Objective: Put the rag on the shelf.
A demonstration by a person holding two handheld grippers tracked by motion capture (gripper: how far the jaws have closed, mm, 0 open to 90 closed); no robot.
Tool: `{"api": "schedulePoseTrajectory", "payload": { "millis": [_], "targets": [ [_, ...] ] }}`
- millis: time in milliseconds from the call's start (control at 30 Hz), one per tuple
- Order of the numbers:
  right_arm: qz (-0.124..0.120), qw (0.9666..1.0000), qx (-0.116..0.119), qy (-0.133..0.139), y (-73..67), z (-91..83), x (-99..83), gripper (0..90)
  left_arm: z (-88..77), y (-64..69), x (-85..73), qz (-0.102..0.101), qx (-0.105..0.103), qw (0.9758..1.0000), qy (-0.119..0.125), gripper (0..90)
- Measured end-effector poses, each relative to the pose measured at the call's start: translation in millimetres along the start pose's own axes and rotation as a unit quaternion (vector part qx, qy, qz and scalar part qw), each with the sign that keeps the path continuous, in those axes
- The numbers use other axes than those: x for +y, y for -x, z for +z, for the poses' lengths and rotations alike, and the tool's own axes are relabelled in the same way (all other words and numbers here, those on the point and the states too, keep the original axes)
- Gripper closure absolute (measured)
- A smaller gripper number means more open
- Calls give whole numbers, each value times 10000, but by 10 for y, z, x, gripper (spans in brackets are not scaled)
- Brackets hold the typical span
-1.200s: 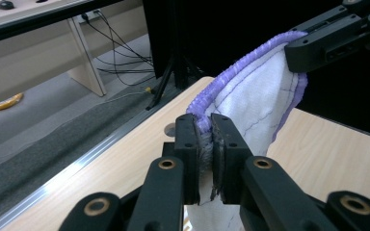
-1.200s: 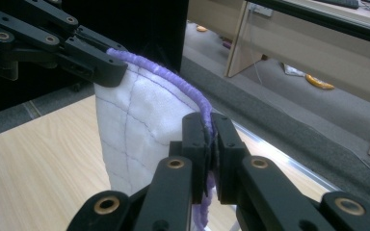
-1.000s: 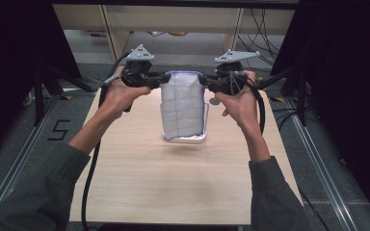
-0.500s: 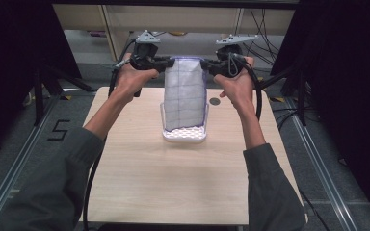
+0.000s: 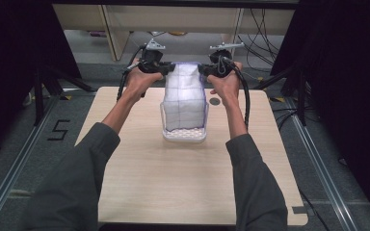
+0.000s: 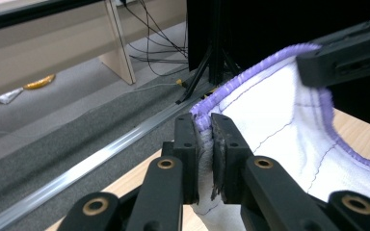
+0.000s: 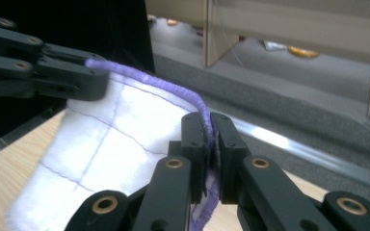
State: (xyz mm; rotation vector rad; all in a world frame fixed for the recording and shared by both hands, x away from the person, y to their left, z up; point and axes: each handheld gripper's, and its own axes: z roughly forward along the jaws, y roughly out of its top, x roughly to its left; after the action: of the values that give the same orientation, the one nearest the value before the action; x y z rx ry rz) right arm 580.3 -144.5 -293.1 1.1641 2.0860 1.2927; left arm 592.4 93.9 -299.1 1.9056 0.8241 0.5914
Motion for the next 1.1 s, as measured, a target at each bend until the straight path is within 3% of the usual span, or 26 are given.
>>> {"api": "schedulePoseTrajectory", "payload": {
  "millis": [100, 133, 367, 667, 767, 867, 933, 1100],
  "targets": [
    [117, 9999, -42, -91, 6, 70, -42, 853, 46, 1, -46, -15, 25, 10000, -62, 810],
    [-15, 9998, -107, -139, 41, 134, -80, 852, 91, -12, -99, -51, 11, 9999, -133, 810],
    [213, 9981, -211, -530, 70, 296, -240, 847, 218, -17, -226, -63, -48, 9994, -340, 805],
    [176, 9951, -335, -917, 97, 351, -301, 838, 328, 3, -320, -225, -123, 9985, -482, 790],
    [93, 9940, -394, -1019, 105, 371, -329, 800, 350, 9, -345, -252, -166, 9978, -582, 758],
    [201, 9927, -463, -1096, 122, 389, -365, 745, 325, -21, -361, -496, -131, 9975, -478, 599],
    [219, 9922, -512, -1116, 133, 391, -378, 716, 312, -27, -358, -513, -113, 9974, -493, 538],
    [293, 9925, -478, -1087, 146, 368, -375, 677, 222, -52, -345, -477, -117, 9974, -531, 512]
  ]
}}
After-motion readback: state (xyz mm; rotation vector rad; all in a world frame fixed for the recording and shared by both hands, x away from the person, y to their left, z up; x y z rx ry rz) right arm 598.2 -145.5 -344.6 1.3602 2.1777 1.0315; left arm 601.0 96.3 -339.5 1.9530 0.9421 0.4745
